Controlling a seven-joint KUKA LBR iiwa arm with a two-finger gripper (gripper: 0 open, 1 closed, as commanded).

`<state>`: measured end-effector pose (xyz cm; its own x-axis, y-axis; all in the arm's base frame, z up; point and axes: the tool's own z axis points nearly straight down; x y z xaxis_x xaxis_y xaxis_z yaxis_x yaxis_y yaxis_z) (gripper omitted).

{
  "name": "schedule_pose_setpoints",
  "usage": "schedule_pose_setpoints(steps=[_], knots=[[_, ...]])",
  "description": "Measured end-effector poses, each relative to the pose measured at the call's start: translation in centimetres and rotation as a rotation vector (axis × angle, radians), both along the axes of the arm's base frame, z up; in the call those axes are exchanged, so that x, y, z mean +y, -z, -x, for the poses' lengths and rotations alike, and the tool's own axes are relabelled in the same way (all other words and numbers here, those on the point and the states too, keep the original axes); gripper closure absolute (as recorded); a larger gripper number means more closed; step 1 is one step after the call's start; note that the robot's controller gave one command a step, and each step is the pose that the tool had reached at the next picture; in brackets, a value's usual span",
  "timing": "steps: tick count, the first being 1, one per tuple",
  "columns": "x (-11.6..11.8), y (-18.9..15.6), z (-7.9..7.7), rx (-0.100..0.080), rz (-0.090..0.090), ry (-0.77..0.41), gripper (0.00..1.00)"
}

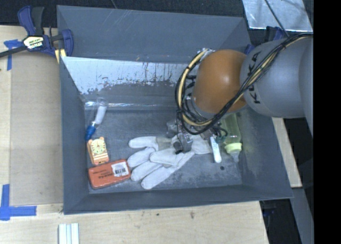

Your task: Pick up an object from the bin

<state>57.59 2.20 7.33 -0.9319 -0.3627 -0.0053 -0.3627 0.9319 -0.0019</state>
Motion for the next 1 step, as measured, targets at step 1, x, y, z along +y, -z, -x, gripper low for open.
schedule_pose_setpoints(steps=[1], knots=[[0.91,-18.11,-2.64,-0.007,0.0,-0.001,1.0]])
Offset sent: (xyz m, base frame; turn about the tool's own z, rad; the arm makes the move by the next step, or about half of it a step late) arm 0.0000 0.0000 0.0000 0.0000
